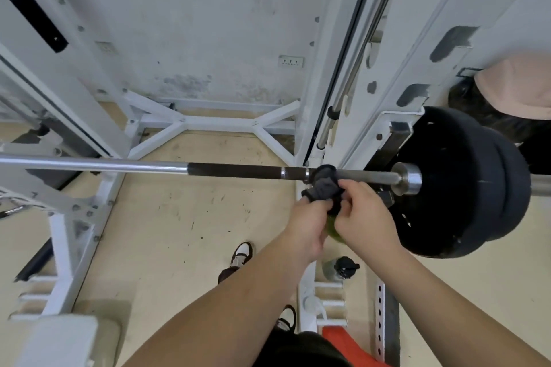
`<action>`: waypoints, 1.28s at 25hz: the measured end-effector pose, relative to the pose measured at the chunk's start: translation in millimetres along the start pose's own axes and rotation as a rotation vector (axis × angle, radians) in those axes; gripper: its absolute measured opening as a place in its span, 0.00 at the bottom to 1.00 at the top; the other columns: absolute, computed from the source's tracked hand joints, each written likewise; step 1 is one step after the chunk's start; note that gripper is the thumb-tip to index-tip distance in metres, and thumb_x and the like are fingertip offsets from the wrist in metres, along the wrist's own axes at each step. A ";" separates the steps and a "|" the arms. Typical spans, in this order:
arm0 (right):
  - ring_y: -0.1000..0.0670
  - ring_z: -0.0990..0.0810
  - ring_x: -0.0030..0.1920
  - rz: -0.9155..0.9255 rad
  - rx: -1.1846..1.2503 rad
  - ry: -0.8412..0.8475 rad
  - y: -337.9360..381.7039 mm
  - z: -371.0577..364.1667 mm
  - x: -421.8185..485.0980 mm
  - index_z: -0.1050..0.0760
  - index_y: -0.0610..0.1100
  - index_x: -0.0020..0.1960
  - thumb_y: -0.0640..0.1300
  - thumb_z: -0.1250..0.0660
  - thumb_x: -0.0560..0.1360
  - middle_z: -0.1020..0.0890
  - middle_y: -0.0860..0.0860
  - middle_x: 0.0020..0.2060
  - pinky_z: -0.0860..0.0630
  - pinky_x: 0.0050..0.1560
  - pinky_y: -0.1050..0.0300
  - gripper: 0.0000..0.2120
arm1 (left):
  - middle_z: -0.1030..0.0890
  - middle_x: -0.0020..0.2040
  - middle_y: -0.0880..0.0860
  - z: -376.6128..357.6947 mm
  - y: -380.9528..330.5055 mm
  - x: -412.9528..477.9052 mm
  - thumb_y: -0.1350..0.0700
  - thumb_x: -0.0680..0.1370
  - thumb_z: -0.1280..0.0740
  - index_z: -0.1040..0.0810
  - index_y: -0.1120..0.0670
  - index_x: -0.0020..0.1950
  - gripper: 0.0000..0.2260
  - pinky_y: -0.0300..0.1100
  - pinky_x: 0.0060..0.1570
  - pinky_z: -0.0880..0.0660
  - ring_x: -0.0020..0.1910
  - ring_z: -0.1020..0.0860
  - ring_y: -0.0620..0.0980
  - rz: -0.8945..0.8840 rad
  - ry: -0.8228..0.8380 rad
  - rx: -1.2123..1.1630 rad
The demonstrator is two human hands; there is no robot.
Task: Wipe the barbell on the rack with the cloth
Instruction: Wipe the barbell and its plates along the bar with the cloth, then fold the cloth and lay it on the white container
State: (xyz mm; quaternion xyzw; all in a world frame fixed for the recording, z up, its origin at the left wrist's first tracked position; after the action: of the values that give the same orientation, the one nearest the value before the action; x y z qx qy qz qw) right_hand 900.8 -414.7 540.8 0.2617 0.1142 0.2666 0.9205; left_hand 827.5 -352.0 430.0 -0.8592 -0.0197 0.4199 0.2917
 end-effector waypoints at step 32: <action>0.46 0.26 0.58 -0.302 0.483 0.150 302.9 -203.8 -218.8 0.28 0.45 0.67 0.54 0.45 0.85 0.28 0.47 0.64 0.30 0.59 0.51 0.18 | 0.21 0.54 0.46 480.5 -202.5 -336.8 0.44 0.85 0.43 0.25 0.48 0.57 0.11 0.40 0.52 0.29 0.53 0.22 0.46 -0.526 -0.531 0.696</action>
State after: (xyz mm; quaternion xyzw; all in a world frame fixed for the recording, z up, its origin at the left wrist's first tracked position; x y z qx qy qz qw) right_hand 517.0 -231.0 550.1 0.4330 0.2796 0.1103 0.8498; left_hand 300.3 -45.1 544.8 -0.5408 -0.1680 0.5179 0.6412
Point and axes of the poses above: each hand's wrist, its own x-axis towards the middle knuckle, its own z-axis out of the back of the hand, y = z × x, the point moved 10 cm from there along x, towards the middle knuckle
